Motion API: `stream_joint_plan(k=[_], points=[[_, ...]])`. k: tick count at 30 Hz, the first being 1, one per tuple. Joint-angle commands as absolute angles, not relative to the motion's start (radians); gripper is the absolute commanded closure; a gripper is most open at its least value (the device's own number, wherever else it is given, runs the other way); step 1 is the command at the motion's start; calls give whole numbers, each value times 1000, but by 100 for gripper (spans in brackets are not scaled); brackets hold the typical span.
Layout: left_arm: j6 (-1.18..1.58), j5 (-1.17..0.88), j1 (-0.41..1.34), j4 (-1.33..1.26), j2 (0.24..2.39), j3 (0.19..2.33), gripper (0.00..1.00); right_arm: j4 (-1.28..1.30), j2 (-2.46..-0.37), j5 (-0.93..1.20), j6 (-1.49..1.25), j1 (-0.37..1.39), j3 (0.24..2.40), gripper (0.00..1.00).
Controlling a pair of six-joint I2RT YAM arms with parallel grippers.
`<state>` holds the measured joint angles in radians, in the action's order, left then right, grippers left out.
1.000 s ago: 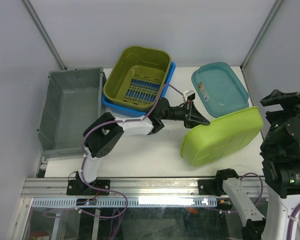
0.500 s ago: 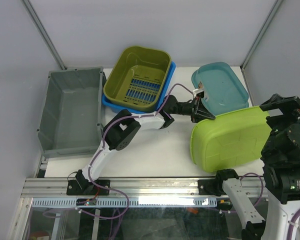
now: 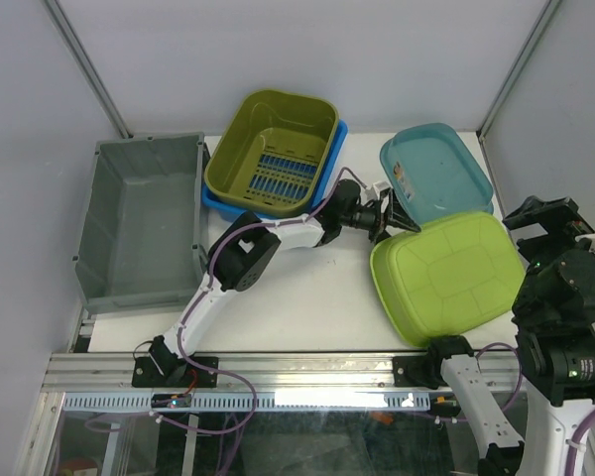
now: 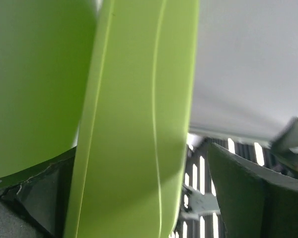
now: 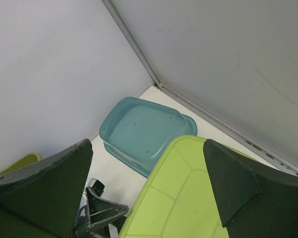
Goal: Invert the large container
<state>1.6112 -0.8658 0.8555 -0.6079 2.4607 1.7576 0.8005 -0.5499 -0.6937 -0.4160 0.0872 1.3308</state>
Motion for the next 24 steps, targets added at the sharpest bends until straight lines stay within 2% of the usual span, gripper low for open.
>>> stream_joint_plan(k=[1, 8, 15, 20, 24], points=[[1244, -742, 847, -151, 2323, 1820, 1, 791, -529, -634, -383, 87, 1322, 2], [941, -511, 854, 243, 2238, 1937, 1, 770, -507, -547, -384, 86, 1280, 2], [745, -357, 883, 459, 2203, 2066, 1, 770, -519, -522, -367, 87, 1265, 1], [665, -376, 889, 503, 2194, 2086, 1, 775, -532, -506, -370, 87, 1260, 1], [617, -526, 890, 505, 2226, 2108, 1, 774, -531, -502, -386, 87, 1249, 1]])
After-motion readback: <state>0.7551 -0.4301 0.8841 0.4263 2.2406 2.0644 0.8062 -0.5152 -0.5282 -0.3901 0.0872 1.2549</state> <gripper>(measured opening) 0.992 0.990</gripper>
